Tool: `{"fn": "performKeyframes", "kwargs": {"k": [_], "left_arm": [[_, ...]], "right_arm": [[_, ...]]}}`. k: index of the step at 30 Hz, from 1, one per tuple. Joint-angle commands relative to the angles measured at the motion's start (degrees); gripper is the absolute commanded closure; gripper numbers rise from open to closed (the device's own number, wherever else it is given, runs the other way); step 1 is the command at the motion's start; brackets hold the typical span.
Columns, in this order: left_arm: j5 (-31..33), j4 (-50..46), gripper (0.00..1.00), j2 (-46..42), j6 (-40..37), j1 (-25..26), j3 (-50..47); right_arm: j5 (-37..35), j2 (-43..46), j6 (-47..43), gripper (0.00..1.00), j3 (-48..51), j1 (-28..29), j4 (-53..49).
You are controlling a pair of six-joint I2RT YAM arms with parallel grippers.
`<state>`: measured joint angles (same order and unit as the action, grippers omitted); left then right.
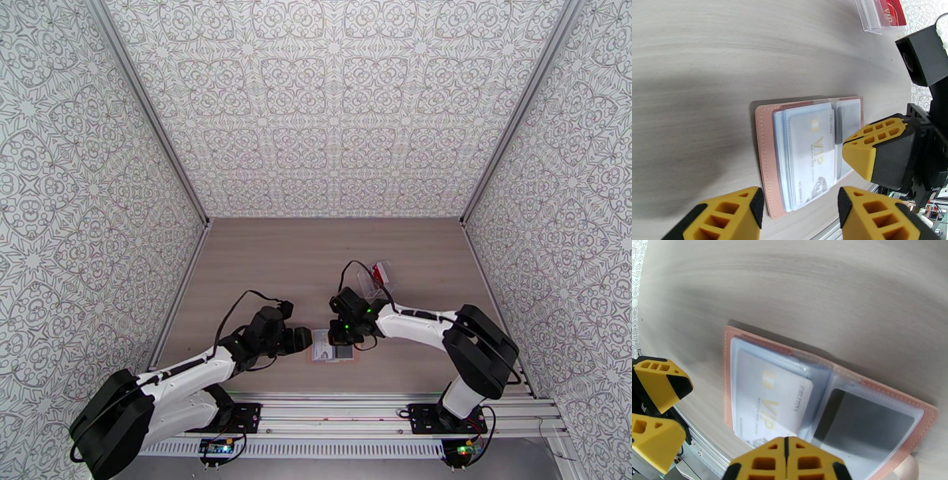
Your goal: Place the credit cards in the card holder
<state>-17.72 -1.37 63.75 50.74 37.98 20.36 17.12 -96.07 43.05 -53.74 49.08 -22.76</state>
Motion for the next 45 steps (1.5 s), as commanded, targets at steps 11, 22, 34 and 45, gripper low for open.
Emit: {"fn": "performKeyframes", "kwargs": {"k": [11,22,34,45], "left_arm": [[-0.4,1.3,0.43,1.8,-0.7,0.3,-0.5],[-1.4,3.0,0.43,1.8,-0.1,1.1,-0.1],[-1.6,5.5,0.43,6.2,-0.2,3.9,2.2],[-1.3,6.1,0.43,7.7,0.1,5.3,3.8]], "right_arm": [[0.2,-2.8,0.1,0.98,-0.1,0.6,1.3],[-0.9,-3.4,0.0,0.99,0.5,0.7,1.2],[-1.2,-3.7,-0.2,0.99,0.9,0.7,1.2],[-1.3,-3.8,-0.3,0.99,1.0,0.7,1.3]]}}
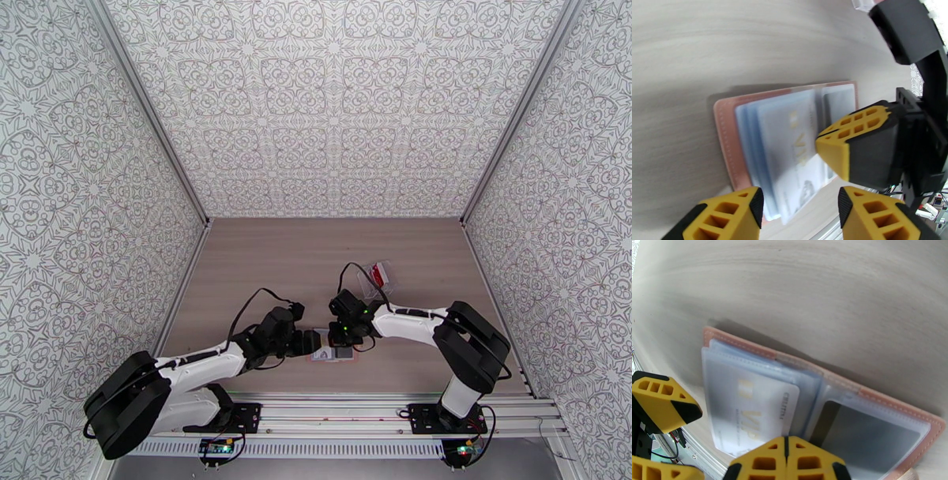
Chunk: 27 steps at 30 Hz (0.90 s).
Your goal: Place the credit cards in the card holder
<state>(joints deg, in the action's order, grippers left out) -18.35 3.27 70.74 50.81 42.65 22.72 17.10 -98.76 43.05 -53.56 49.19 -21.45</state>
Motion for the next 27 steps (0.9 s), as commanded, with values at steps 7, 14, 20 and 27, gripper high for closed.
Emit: {"fn": "performKeyframes", "kwargs": {"k": [7,14,20,27], "left_arm": [[-0.7,1.9,0.43,2.0,0.1,0.8,1.5],[-1.1,2.3,0.43,2.7,0.1,1.3,2.2],[-1.1,2.2,0.43,3.2,0.0,1.5,2.7],[-1.7,3.3,0.43,4.3,0.2,1.9,3.1]], "right_arm": [[-1.2,-1.1,-0.4,0.99,0.9,0.6,-0.1],[-1.1,-1.3,-0.5,0.99,0.6,0.6,-0.3],[-1.1,-1.4,-0.6,0.99,0.5,0.6,-0.5],[-1.1,-1.4,-0.8,0.99,0.3,0.6,-0.8]]}}
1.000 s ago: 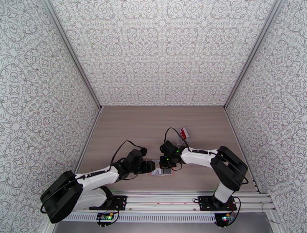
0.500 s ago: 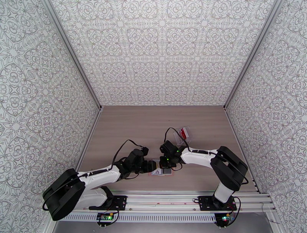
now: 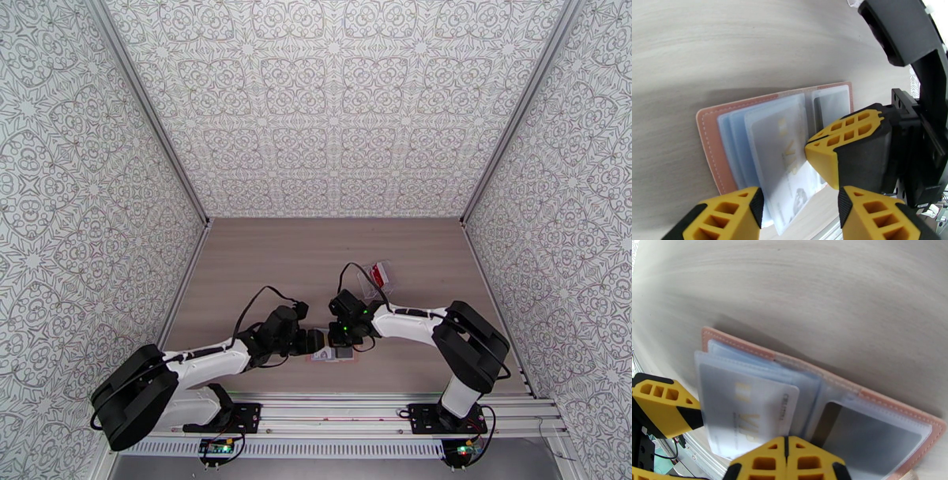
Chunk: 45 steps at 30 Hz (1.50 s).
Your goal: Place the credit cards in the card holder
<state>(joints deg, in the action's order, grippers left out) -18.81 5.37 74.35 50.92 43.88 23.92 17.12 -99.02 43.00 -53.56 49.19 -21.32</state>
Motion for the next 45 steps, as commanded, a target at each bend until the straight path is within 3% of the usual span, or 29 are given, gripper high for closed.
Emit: {"fn": "performKeyframes", "kwargs": {"k": [1,7,14,27,40,45], "left_arm": [[-1.2,1.2,0.43,0.7,0.1,0.8,1.9],[-0.4,0.0,0.43,0.2,-0.2,0.7,2.2],[6.2,-8.0,0.36,-5.0,-1.1,-0.4,1.5],[4.9,-8.3,0.36,-7.6,-0.9,-3.0,-1.4],[4.9,-8.0,0.35,-7.5,-0.6,-4.0,-2.5],[4.9,-7.8,0.35,-7.4,-0.5,-4.2,-2.8]], "right_arm": [[-1.1,-1.2,-0.7,0.99,0.3,0.6,-1.0],[-1.1,-1.0,-1.0,0.99,0.3,0.6,-1.2],[-1.2,-0.9,-0.8,0.99,0.4,0.6,-1.1],[-1.7,0.6,-0.7,0.98,-0.1,0.7,-1.9],[-6.1,7.2,-1.8,0.76,-3.4,0.7,-9.2],[-13.7,10.9,-3.2,0.72,-4.9,0.7,-16.5]]}}
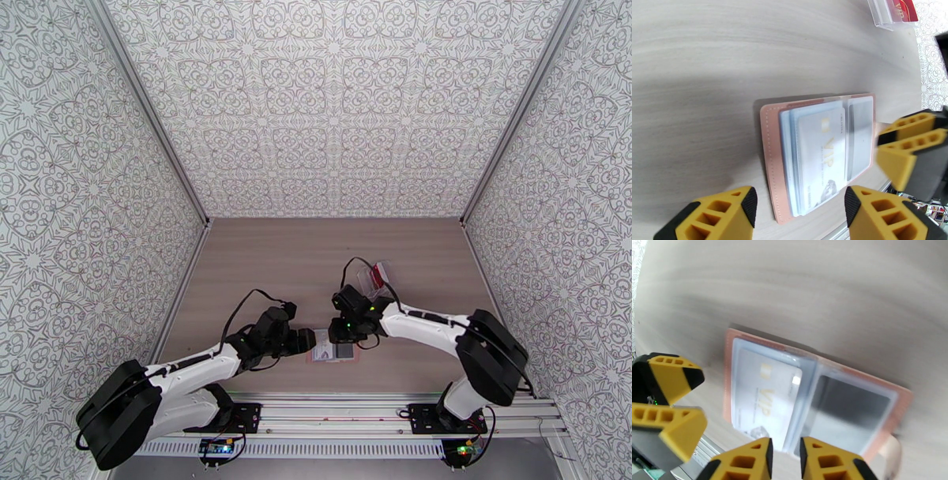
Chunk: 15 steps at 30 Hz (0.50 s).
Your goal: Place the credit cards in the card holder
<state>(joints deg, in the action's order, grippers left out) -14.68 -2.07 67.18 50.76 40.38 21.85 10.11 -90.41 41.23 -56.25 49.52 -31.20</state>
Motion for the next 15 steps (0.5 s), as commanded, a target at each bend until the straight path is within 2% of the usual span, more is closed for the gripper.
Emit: {"fn": "performKeyframes", "kwargs": {"k": [1,7,15], "left_arm": [[0.8,-0.3,0.35,-0.2,-0.4,-0.6,-0.7],[0.8,-0.6,0.35,-0.2,-0.6,-0.8,-0.6],[0.8,-0.6,0.35,-0.2,-0.8,-1.1,-0.3]], "right_arm": [[-8.5,2.7,-1.6,0.71,-2.7,0.3,-8.5],[-15.4,6.1,-2.1,0.69,-4.3,0.4,-16.9],[-17.1,7.1,-1.5,0.68,-3.3,0.4,-20.2]]}}
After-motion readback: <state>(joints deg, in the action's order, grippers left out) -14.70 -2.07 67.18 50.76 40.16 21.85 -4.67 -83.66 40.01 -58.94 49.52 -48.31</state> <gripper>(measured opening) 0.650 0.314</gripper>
